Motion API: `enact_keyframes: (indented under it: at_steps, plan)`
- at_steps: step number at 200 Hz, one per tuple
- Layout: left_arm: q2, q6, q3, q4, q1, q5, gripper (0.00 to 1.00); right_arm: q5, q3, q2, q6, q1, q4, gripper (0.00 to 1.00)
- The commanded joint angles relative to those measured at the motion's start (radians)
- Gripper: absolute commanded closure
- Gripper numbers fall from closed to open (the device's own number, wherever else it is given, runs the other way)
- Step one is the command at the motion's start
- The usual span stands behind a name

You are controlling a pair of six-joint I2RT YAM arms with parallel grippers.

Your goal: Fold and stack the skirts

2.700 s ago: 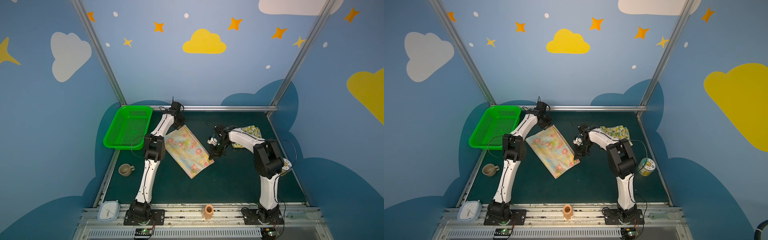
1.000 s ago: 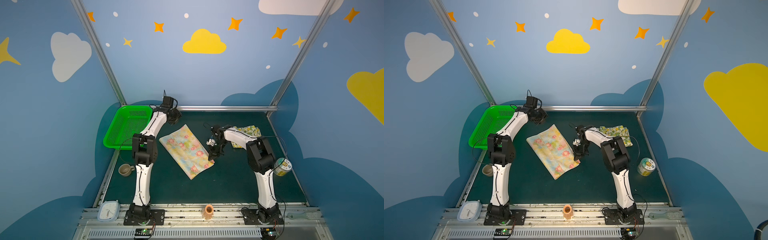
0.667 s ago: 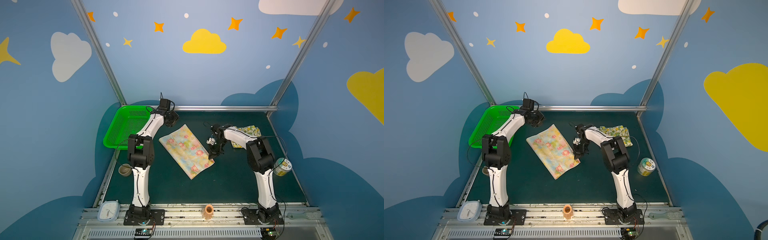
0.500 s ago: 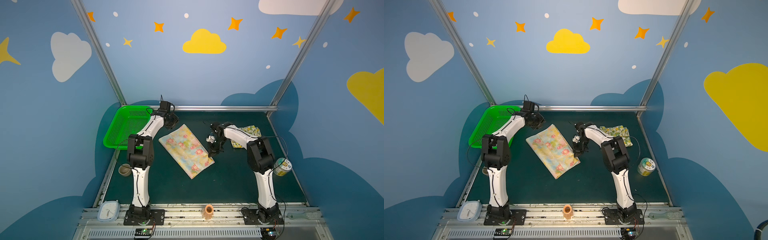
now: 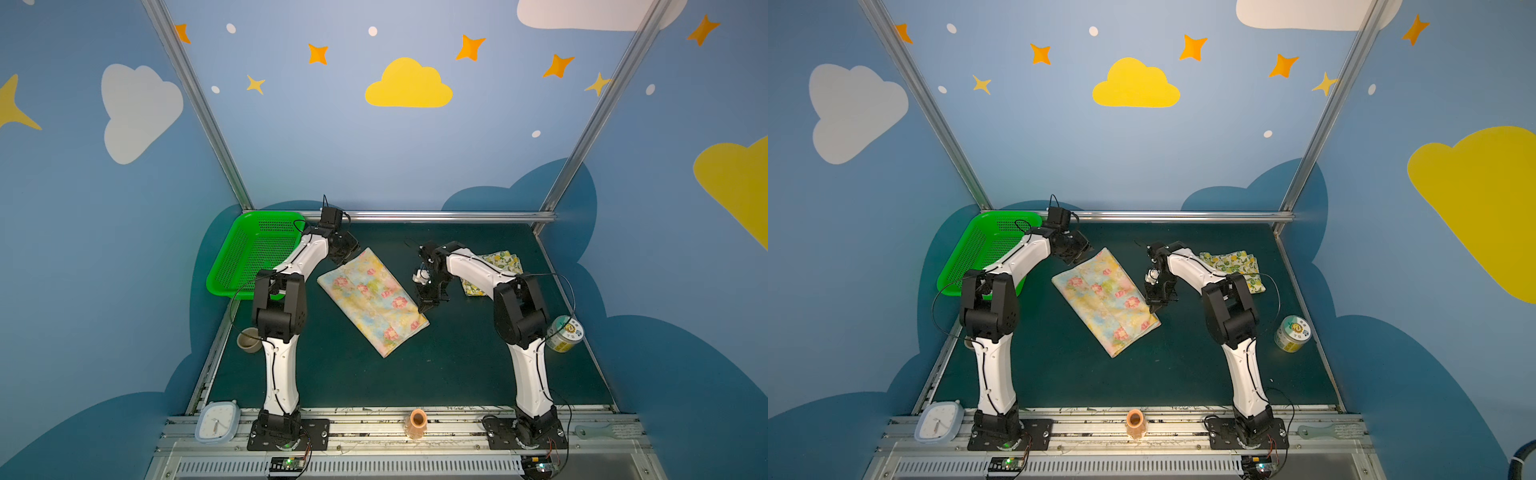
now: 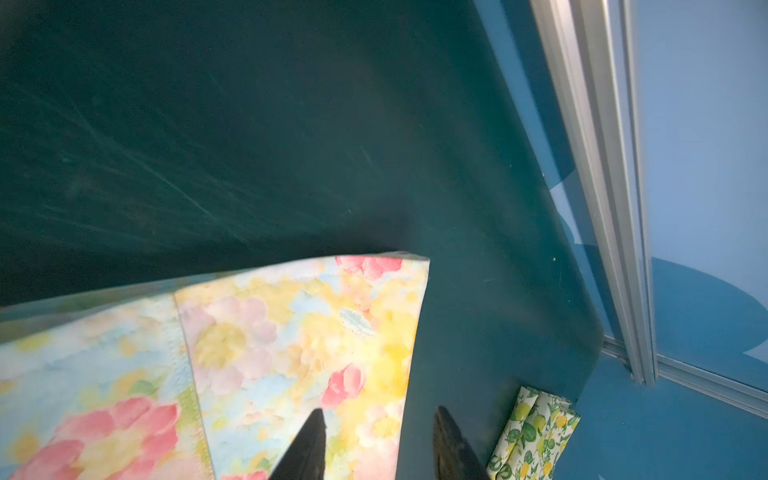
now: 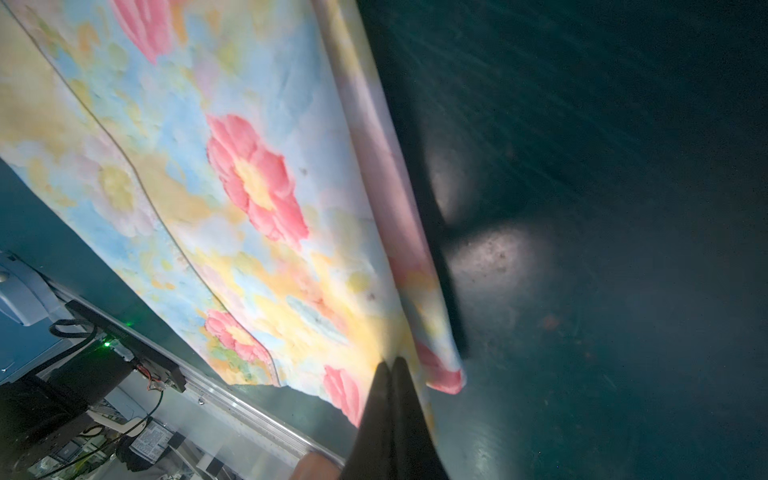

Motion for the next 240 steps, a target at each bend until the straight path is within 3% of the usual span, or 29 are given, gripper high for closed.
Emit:
enact_keyframes:
  at_steps: [1, 8, 22, 51, 84, 108, 172, 240]
  plan:
    - [-0.043, 0.03, -0.051, -0.033, -0.024, 0.019, 0.57, 0.04, 0.034, 0.021, -0.019, -0.003, -0.02, 0.97]
    - [-0.052, 0.031, -0.073, -0.033, -0.03, 0.021, 0.57, 0.054, 0.038, 0.015, -0.024, -0.003, -0.022, 0.86]
    - [-0.076, 0.034, -0.116, -0.029, -0.034, 0.025, 0.57, 0.086, 0.037, -0.012, -0.02, -0.001, -0.023, 0.75]
    - [-0.12, 0.058, -0.186, -0.045, -0.034, 0.017, 0.58, 0.113, -0.016, -0.111, 0.01, 0.042, -0.01, 0.73]
    - [-0.143, 0.095, -0.228, -0.097, -0.035, -0.007, 0.58, 0.131, -0.077, -0.183, 0.046, 0.148, 0.005, 0.78]
    - [-0.143, 0.106, -0.262, -0.105, -0.035, -0.009, 0.59, 0.105, -0.109, -0.168, 0.077, 0.189, 0.032, 1.0]
    - [-0.137, 0.132, -0.346, -0.098, -0.034, -0.036, 0.6, 0.056, -0.122, -0.074, 0.121, 0.17, 0.111, 1.0]
    - [-0.127, 0.069, -0.477, -0.02, -0.041, -0.007, 0.61, 0.043, -0.073, 0.054, 0.129, 0.083, 0.133, 1.0]
